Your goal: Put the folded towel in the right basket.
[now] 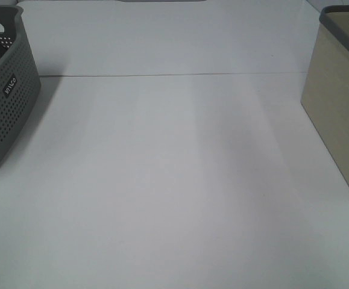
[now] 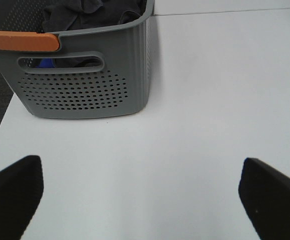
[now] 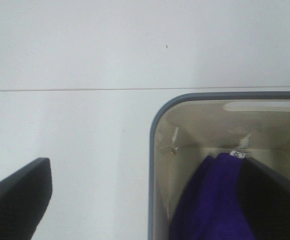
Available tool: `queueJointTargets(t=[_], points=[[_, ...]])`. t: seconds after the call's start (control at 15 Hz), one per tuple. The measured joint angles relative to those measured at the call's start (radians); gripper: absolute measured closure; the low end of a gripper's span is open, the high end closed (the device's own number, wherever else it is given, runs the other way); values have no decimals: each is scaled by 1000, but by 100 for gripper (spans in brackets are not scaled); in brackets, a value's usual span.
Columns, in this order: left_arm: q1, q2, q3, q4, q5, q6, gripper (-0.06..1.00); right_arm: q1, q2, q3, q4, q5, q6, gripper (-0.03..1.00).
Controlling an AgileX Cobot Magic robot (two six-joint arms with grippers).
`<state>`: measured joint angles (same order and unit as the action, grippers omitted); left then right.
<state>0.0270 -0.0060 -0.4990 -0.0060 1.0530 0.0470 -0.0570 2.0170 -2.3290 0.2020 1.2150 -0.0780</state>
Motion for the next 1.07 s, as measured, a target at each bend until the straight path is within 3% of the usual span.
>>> queueJointTargets(t=[0.2, 0.27, 0.6, 0.87, 0.93, 1.07], points=[[0, 0, 0, 0, 0, 0, -5, 6, -118, 28, -11, -2, 10, 1], [0, 0, 0, 0, 0, 0, -5, 6, -241, 107, -40, -2, 10, 1], [0, 0, 0, 0, 0, 0, -5, 6, -786, 587, -93, -2, 10, 1], [0, 0, 0, 0, 0, 0, -5, 6, -1297, 1059, -130, 6, 18, 1], [0, 0, 0, 0, 0, 0, -5, 6, -1498, 1260, -134, 9, 9, 1], [0, 0, 0, 0, 0, 0, -5, 6, -1649, 1382, -139, 9, -9, 1]])
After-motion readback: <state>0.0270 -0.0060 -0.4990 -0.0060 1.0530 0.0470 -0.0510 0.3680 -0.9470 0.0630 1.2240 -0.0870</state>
